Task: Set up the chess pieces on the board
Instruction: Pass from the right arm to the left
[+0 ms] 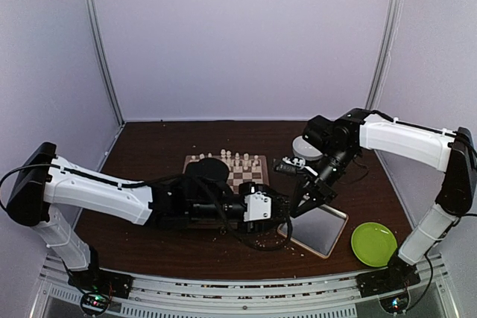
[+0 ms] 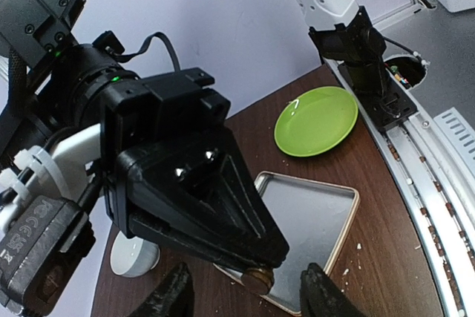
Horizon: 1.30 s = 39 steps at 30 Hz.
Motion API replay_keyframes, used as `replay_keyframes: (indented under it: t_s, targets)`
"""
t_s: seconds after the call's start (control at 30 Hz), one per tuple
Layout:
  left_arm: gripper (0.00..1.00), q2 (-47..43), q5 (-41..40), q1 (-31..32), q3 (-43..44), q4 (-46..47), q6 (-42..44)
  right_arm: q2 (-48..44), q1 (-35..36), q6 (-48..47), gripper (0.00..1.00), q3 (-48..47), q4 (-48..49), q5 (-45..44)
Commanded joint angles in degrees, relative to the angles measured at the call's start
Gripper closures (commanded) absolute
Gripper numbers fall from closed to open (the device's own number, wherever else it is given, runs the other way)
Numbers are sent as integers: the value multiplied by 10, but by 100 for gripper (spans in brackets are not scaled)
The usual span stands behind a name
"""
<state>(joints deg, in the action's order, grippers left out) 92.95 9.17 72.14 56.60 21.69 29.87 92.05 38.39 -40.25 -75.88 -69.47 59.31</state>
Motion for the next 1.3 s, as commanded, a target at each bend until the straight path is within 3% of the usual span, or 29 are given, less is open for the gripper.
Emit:
replay_keyframes:
  t_s: [0.0,0.73,1.17,1.27]
  targets:
    - [51,8,-4,1,19,-6,24,10,4,-12,99,-18,-20,25]
    - [70,34,-17,1,39,-10,20,33,4,-11,99,-34,-27,50]
    - [88,29,-59,1,24,6,-1,24,3,-8,99,-35,-29,59]
    - [89,24,-69,1,17,17,-17,17,2,-8,94,-37,-31,54]
